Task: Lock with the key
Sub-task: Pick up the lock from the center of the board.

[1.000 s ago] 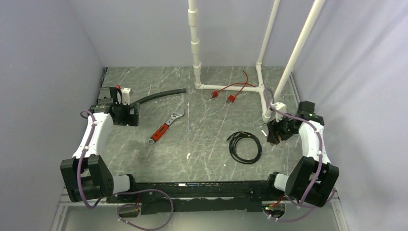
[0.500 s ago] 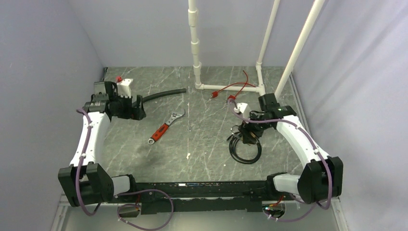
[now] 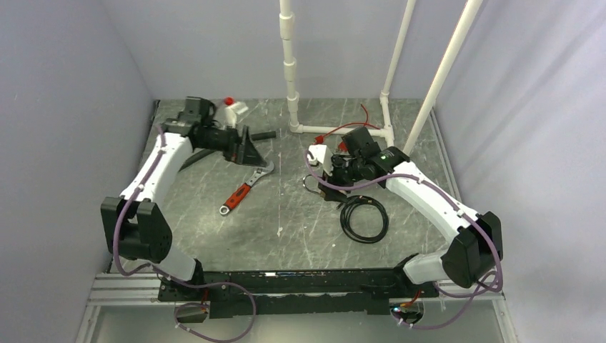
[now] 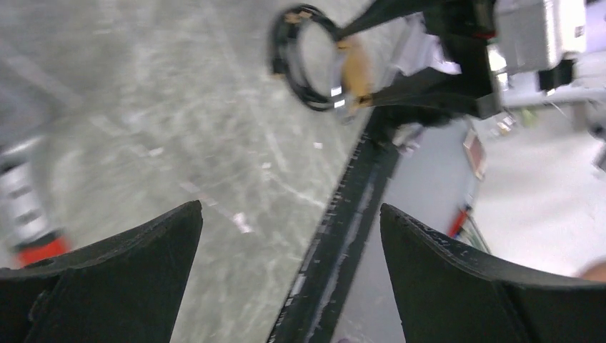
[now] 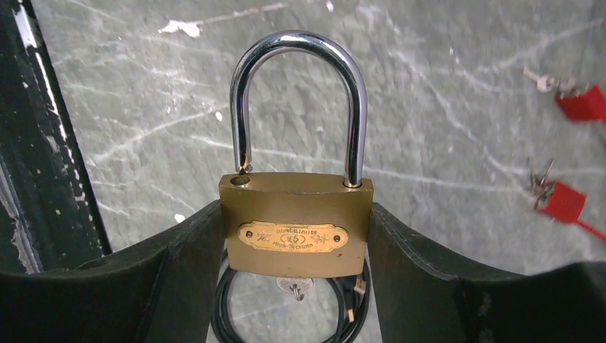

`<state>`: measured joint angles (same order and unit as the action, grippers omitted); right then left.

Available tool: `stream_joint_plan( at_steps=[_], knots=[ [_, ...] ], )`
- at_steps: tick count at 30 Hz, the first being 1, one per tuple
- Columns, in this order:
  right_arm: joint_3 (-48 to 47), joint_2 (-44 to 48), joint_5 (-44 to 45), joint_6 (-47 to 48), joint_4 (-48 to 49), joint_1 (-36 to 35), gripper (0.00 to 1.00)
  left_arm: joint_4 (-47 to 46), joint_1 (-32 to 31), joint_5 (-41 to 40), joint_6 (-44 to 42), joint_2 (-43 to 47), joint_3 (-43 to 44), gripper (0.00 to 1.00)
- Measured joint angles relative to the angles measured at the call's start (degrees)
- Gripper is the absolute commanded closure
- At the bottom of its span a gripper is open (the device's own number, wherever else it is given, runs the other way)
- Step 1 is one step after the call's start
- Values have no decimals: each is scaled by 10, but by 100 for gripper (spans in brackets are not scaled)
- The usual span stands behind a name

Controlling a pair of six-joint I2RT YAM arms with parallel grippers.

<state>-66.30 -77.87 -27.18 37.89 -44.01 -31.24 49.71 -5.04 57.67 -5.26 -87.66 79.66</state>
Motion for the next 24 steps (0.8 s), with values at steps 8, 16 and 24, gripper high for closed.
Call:
stream_joint_plan(
  at_steps=[8,16,24],
  knots=[
    [-21,-2,18,-15,15,-63,59,-82,-163,67,71,-31,-7,22],
    [-42,-2,28,-26,16,-86,60,-130,-208,70,108,-73,-17,41],
    [-50,-3,33,-26,16,-99,58,-133,-225,68,116,-75,-26,95]
  ],
)
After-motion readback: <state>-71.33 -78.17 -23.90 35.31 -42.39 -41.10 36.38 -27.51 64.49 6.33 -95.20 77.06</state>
